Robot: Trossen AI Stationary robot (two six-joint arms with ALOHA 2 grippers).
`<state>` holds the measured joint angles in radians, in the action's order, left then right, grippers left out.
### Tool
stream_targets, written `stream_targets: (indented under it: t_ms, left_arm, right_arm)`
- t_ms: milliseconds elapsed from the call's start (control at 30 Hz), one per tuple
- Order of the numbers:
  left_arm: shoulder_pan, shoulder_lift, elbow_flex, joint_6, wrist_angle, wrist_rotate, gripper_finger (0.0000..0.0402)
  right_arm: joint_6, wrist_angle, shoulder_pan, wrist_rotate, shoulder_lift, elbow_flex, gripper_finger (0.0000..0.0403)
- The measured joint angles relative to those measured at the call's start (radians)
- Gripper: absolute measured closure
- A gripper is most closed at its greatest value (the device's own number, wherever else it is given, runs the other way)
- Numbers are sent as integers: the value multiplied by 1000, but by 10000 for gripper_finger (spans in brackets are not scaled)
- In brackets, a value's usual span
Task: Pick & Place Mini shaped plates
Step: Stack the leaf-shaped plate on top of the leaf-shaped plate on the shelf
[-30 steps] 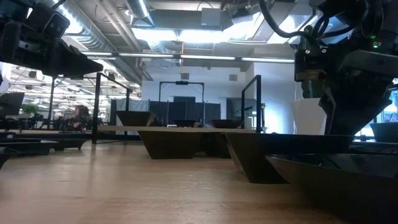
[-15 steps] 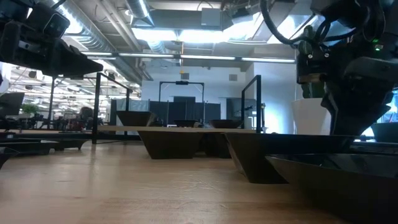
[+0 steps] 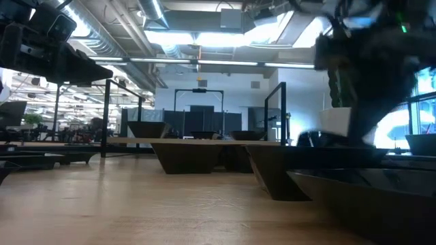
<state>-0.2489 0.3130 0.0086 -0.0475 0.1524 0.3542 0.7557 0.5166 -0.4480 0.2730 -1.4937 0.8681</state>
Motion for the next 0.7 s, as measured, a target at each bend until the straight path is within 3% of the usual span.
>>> stream_targets:
  t_ms: [467, 700]
  left_arm:
    - [0, 0, 0, 0, 0, 0, 395]
    - [0, 0, 0, -7, 13, 2, 396]
  right_arm:
    - [-186, 316, 6, 235, 2, 417, 401]
    - [-335, 302, 142, 303, 2, 544, 402]
